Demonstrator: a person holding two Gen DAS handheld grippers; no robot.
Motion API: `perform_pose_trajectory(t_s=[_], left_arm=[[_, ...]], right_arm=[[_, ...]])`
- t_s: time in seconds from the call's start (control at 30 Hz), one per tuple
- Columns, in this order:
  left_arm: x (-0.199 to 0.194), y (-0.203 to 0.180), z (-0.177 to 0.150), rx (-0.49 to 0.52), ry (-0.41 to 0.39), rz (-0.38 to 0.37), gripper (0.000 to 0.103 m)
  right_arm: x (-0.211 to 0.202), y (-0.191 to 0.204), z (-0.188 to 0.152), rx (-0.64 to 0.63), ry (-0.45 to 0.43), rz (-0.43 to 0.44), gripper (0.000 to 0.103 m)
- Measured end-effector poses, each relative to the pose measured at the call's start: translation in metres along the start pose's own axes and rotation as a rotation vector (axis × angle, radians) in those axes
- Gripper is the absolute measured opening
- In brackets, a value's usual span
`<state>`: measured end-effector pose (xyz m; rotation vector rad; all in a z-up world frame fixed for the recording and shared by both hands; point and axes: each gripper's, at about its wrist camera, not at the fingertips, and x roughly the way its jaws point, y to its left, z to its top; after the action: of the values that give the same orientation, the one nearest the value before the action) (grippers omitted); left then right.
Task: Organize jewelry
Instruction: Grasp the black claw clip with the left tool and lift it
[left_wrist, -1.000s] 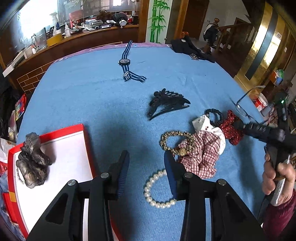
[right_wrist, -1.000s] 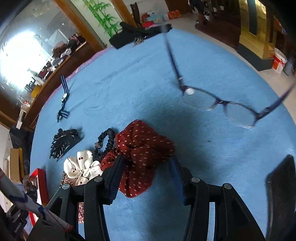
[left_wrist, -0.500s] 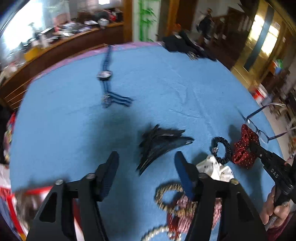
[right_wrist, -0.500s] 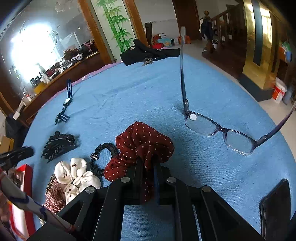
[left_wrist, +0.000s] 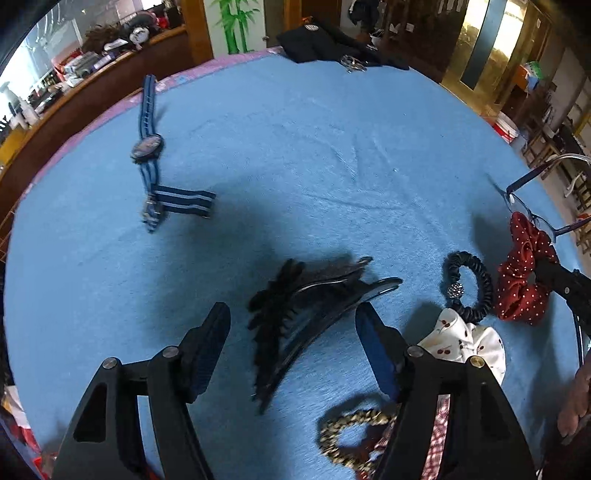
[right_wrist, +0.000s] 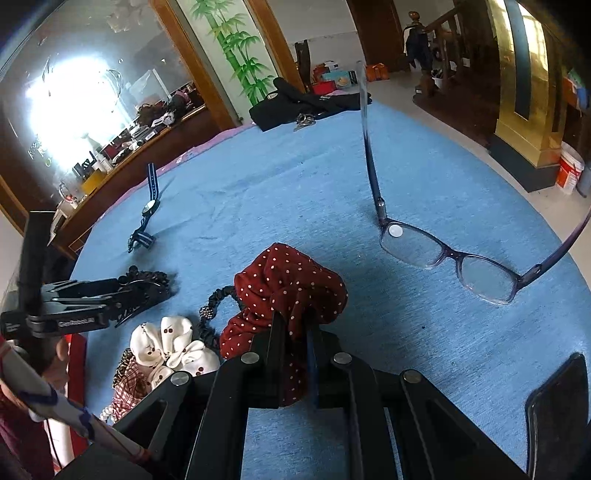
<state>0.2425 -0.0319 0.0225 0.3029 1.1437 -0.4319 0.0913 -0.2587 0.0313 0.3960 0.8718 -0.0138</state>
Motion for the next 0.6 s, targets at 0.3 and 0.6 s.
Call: perform_pose_trajectory(t_s=[0.3, 0.6], left_arm=[[0.007, -0.009, -0.007, -0.092, -0.061, 0.041, 0.036], [-0.038, -0.005, -0.034, -0.227, -0.163, 0.029, 0.029]], right_arm=[[-0.001, 0.001, 0.001, -0.002, -0.011, -0.002, 0.009], [-0.013, 0.003, 0.002, -0.013, -0.062, 0.022, 0.009]])
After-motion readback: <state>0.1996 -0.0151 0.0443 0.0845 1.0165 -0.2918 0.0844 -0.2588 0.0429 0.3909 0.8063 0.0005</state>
